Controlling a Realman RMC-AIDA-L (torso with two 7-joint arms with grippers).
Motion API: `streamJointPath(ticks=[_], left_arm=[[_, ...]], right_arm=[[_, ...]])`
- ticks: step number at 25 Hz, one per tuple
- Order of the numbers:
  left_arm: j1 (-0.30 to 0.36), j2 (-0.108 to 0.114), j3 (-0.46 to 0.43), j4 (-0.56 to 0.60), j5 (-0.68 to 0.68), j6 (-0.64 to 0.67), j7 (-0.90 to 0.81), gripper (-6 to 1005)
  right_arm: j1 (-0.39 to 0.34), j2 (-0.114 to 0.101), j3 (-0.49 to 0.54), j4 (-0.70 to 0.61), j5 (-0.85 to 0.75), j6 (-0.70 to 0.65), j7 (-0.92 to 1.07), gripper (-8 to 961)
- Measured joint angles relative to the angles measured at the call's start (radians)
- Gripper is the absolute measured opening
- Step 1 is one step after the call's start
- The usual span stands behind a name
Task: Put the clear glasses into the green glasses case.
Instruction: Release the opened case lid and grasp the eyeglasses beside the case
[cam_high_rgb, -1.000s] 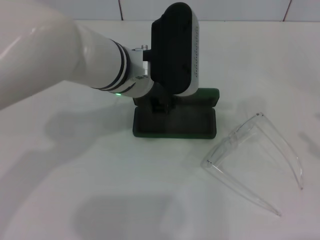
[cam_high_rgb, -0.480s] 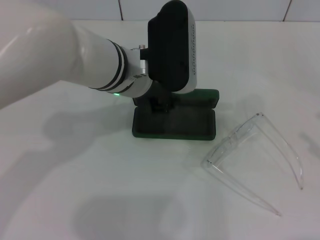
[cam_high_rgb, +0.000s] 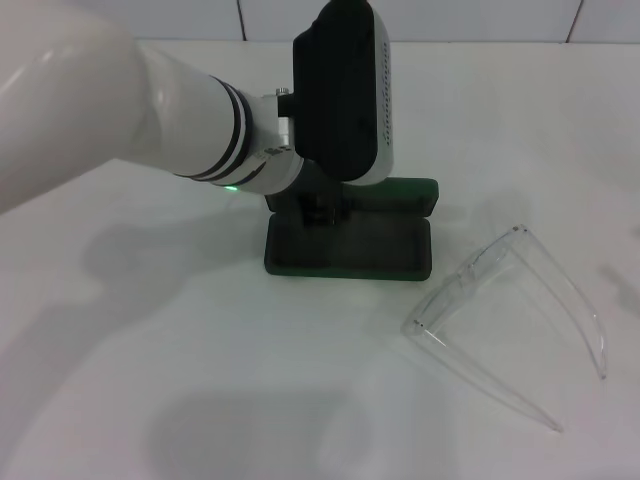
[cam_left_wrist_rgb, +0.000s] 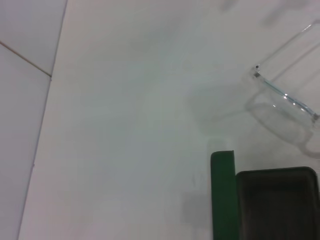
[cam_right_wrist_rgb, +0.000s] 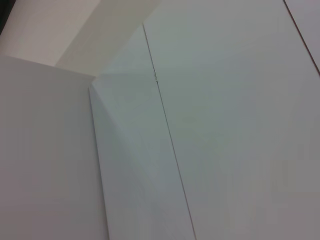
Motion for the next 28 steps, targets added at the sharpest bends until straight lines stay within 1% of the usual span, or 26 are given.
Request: streamJointPath(ticks=[4,8,13,16,17,19,20,21,22,23,25,28], left_arm=[[0.001,-0.001,0.000,0.018,0.000,0.021,-0.010,367],[0.020,0.000,-0.004,0.070,0.002,0.036,-0.029,363],[0.055,0.000,-0.018,0.147,0.001,0.041,-0.051,355],[0.088,-0.002,-0.048,0.208,-0.018,0.042,-0.058,349],[0.096,-0.002,-0.063,0.224,-0.036,0.042,-0.066,348],[0.122,0.000,-0.129,0.263,-0.128,0.044,-0.083,344],[0.130,0.001,-0.164,0.268,-0.184,0.054,-0.077,342],[0.139,0.003,-0.208,0.272,-0.251,0.067,-0.063,341],[0.152,0.004,-0.274,0.271,-0.343,0.102,-0.029,339],[0.172,0.005,-0.358,0.264,-0.468,0.163,0.028,337],[0.195,0.006,-0.434,0.252,-0.585,0.229,0.088,334],[0.246,0.007,-0.592,0.194,-0.806,0.364,0.201,328]], right_arm=[[0.000,0.000,0.000,0.000,0.000,0.000,0.000,704],[0.000,0.000,0.000,0.000,0.000,0.000,0.000,704],[0.000,0.000,0.000,0.000,0.000,0.000,0.000,703],[0.000,-0.001,-0.004,-0.007,-0.003,0.001,-0.001,703],[0.001,-0.002,-0.024,-0.025,-0.012,0.002,-0.001,703],[0.007,-0.006,-0.097,-0.083,-0.044,0.005,0.001,703],[0.012,-0.008,-0.152,-0.125,-0.069,0.008,0.009,703],[0.020,-0.009,-0.199,-0.165,-0.093,0.013,0.022,703],[0.031,-0.009,-0.237,-0.203,-0.118,0.018,0.044,703],[0.043,-0.009,-0.255,-0.229,-0.138,0.021,0.063,703],[0.067,-0.007,-0.262,-0.267,-0.169,0.025,0.089,703],[0.094,-0.005,-0.271,-0.325,-0.203,0.036,0.101,703]])
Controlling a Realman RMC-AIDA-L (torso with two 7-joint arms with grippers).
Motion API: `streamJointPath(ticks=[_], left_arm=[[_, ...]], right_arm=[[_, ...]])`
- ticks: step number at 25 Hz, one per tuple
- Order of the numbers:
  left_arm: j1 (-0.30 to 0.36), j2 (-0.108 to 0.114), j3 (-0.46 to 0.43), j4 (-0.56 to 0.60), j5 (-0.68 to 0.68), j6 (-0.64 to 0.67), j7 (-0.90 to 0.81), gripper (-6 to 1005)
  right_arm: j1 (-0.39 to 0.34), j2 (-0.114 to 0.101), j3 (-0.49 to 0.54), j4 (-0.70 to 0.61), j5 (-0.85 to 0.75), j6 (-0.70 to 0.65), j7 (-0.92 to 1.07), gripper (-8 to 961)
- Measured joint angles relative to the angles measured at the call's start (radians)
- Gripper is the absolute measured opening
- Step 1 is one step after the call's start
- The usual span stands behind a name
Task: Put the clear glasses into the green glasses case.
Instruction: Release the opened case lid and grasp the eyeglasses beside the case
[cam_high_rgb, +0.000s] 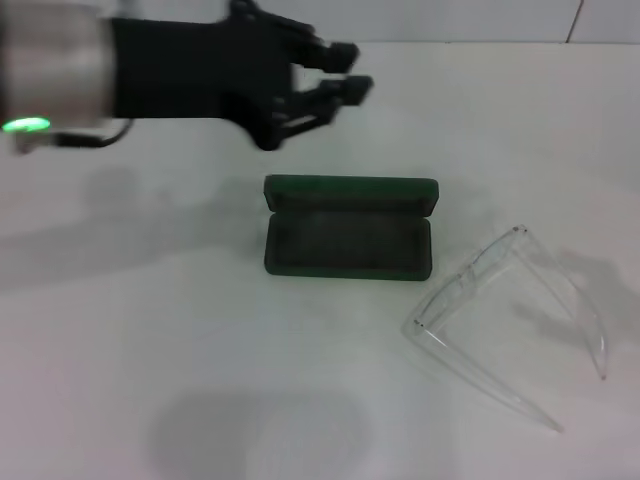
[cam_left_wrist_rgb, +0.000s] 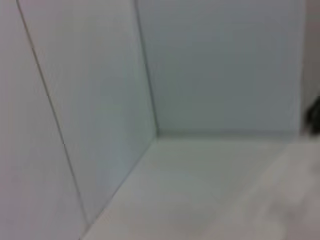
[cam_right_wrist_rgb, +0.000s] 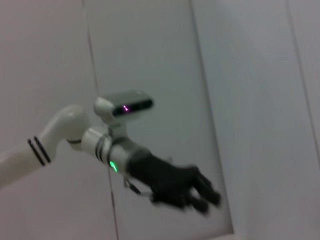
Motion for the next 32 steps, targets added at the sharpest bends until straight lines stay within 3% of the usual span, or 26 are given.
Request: streamJointPath(ticks=[3,9,14,16,18,20,27,32], left_arm=[[0.021,0.002,-0.156,-0.128,-0.175,0.140,0.085,323],[0.028,0.022,-0.400,-0.406,-0.312,0.383,0.239,255],[0.038,0.059,-0.443,-0.551,-0.323,0.452,0.293,258],[0.047,0.060,-0.444,-0.576,-0.324,0.453,0.315,194],[0.055,0.058,-0.445,-0.590,-0.325,0.453,0.337,194],[0.058,0.053,-0.445,-0.605,-0.325,0.452,0.356,194],[0.059,0.047,-0.456,-0.674,-0.333,0.451,0.405,195],[0.064,0.041,-0.496,-0.738,-0.337,0.451,0.452,195]], right_arm=[[0.025,0.006,-0.026,-0.095,-0.047,0.025,0.027,703],[0.113,0.000,-0.136,-0.269,-0.129,0.078,0.184,704],[0.224,-0.023,-0.288,-0.382,-0.216,0.081,0.320,697],[0.291,-0.041,-0.349,-0.393,-0.259,0.073,0.379,694],[0.369,-0.061,-0.425,-0.392,-0.312,0.070,0.436,692],[0.428,-0.068,-0.492,-0.392,-0.382,0.071,0.469,689],[0.633,-0.030,-0.680,-0.381,-0.662,0.070,0.489,672],[0.693,0.015,-0.841,-0.378,-0.786,0.119,0.439,639]])
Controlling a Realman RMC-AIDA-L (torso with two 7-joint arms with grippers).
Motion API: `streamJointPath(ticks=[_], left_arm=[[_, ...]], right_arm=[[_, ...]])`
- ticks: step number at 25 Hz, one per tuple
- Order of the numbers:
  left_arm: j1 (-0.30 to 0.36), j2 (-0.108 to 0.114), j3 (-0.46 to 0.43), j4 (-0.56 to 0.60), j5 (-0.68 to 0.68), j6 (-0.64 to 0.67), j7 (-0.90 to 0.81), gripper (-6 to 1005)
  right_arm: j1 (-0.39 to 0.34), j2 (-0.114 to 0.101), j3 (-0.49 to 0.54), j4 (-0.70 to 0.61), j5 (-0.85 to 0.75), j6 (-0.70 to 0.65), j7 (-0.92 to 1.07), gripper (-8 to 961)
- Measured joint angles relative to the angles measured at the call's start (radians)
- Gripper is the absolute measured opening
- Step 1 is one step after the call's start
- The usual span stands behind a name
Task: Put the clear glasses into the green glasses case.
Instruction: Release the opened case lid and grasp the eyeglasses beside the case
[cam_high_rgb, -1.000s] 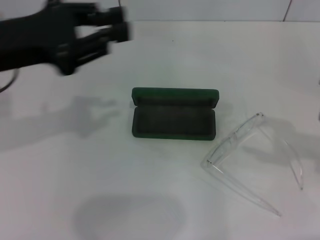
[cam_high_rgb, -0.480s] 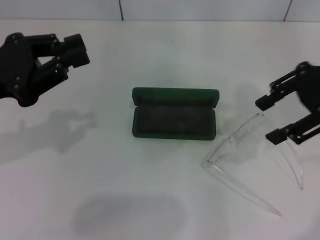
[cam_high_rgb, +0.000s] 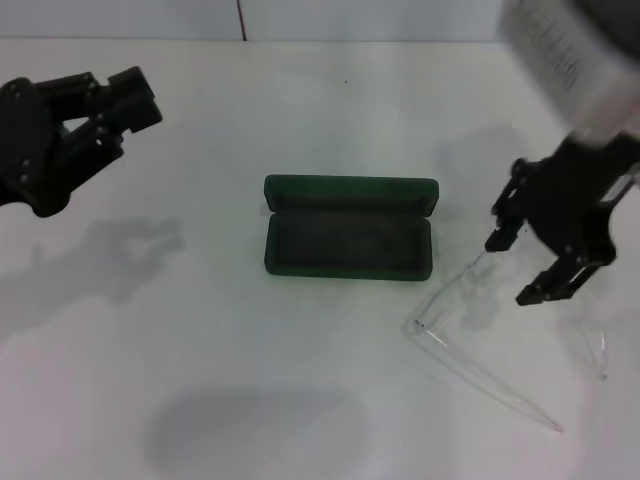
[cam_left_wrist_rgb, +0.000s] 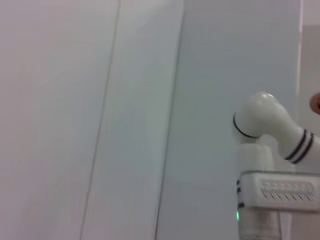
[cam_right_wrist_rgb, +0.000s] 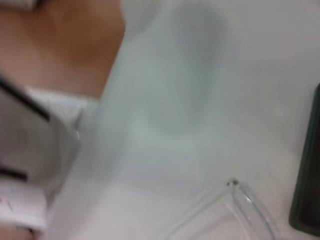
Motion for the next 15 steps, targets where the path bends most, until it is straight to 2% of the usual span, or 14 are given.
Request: streamJointPath(ticks=[2,7,15], left_arm=[[0.000,0.000,-0.004,-0.021,0.000,0.000,0.012,195],[0.003,-0.004,-0.005,-0.034,-0.003,-0.003,0.023,194],[0.004,-0.015,-0.006,-0.048,-0.004,-0.003,0.042,195]], right_arm=[[0.011,0.021,-0.107,0.006,-0.067,0.063,-0.048,579],[0.041,0.023,-0.215,0.044,-0.109,0.128,-0.057,459],[0.054,0.026,-0.275,0.077,-0.125,0.203,-0.095,451]])
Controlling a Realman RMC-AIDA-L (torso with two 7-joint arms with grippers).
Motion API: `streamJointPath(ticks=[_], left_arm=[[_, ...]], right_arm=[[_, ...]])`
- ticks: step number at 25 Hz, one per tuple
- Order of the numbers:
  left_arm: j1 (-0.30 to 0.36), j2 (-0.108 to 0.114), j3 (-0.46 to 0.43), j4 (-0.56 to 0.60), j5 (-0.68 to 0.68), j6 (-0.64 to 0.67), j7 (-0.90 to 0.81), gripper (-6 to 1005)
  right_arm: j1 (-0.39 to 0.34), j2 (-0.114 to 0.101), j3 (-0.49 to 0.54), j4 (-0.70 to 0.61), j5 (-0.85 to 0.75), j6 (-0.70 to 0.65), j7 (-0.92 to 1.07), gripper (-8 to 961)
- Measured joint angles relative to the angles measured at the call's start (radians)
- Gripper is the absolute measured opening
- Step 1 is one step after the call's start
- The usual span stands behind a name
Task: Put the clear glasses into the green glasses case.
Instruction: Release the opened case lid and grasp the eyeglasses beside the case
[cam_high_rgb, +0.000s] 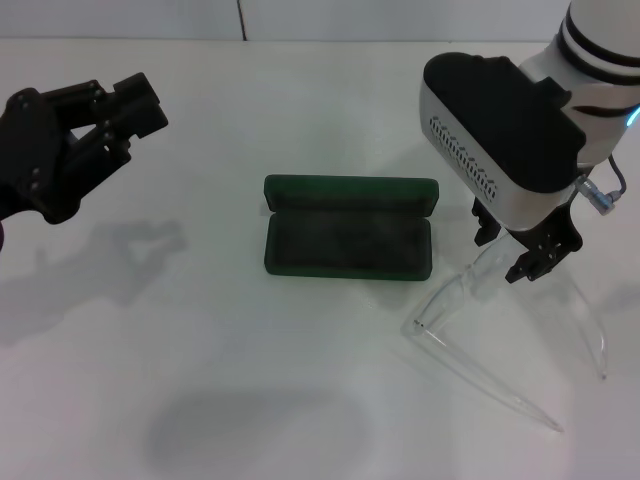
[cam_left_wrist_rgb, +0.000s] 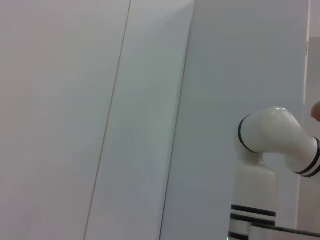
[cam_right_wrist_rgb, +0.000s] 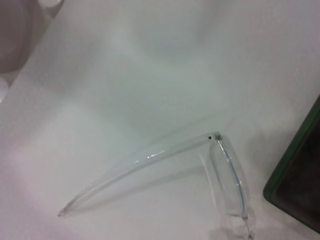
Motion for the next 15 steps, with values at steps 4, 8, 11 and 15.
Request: streamJointPath(ticks=[4,8,11,15], left_arm=[[0.000,-0.001,0.000,0.000,0.000,-0.001,0.002,195],[-0.002,-0.001,0.000,0.000,0.000,-0.001,0.003,195],[-0.003,-0.001,0.000,-0.001,0.002,-0.001,0.003,195],[-0.009,0.000,0.000,-0.021,0.006,-0.002,0.006,194]], right_arm=[[0.004,0.002,-0.021,0.028,-0.002,0.034,-0.011,448],[0.003,0.004,-0.054,0.043,0.001,0.082,-0.025,446],[0.003,0.007,-0.073,0.062,0.005,0.115,-0.037,447],[0.005,0.008,-0.093,0.092,0.015,0.151,-0.047,448]])
